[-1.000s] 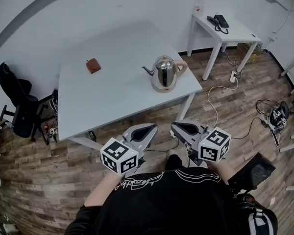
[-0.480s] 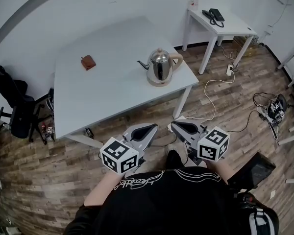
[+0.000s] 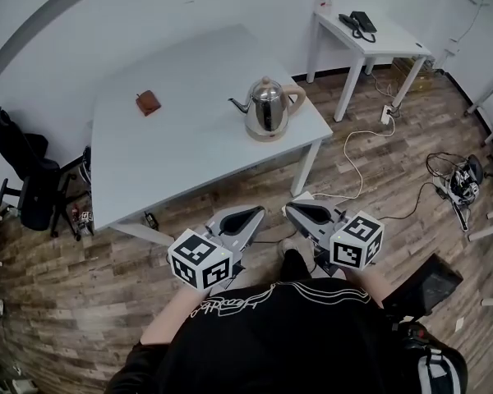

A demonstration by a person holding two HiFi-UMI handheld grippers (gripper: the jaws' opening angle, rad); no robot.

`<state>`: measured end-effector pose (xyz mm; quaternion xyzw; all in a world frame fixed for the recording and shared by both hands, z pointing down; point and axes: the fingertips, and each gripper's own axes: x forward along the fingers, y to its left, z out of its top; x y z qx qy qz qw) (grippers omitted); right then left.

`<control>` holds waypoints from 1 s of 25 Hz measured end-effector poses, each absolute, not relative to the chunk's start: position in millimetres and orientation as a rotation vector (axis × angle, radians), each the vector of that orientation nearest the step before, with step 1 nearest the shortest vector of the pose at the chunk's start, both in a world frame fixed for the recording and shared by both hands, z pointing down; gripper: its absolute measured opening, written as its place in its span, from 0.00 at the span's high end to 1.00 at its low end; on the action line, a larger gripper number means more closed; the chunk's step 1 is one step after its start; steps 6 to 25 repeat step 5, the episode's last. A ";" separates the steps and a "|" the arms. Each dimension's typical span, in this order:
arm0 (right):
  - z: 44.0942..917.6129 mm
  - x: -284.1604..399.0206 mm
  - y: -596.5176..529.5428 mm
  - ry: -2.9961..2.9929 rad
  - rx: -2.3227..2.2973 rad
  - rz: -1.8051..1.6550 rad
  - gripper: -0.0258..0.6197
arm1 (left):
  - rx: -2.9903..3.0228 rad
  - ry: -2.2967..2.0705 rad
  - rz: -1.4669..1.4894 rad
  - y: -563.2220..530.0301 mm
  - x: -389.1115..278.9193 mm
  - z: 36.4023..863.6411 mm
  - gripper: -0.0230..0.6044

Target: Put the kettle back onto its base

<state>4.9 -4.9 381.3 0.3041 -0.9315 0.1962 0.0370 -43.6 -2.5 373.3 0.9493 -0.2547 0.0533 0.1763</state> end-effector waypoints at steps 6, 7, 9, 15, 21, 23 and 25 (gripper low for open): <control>383.5 9.6 -2.5 -2.864 0.944 0.618 0.95 | 2.678 -0.722 0.157 -1.5 -39.7 377.0 0.95; 383.5 9.6 -2.5 -2.864 0.944 0.618 0.95 | 2.678 -0.722 0.157 -1.5 -39.7 377.0 0.95; 383.5 9.6 -2.5 -2.864 0.944 0.618 0.95 | 2.678 -0.722 0.157 -1.5 -39.7 377.0 0.95; 383.5 9.6 -2.5 -2.864 0.944 0.618 0.95 | 2.678 -0.722 0.157 -1.5 -39.7 377.0 0.95; 383.5 9.6 -2.5 -2.864 0.944 0.618 0.95 | 2.678 -0.722 0.157 -1.5 -39.7 377.0 0.95; 383.5 9.6 -2.5 -2.864 0.944 0.618 0.95 | 2.678 -0.722 0.157 -1.5 -39.7 377.0 0.95; 383.5 9.6 -2.5 -2.864 0.944 0.618 0.95 | 2.678 -0.722 0.157 -1.5 -39.7 377.0 0.95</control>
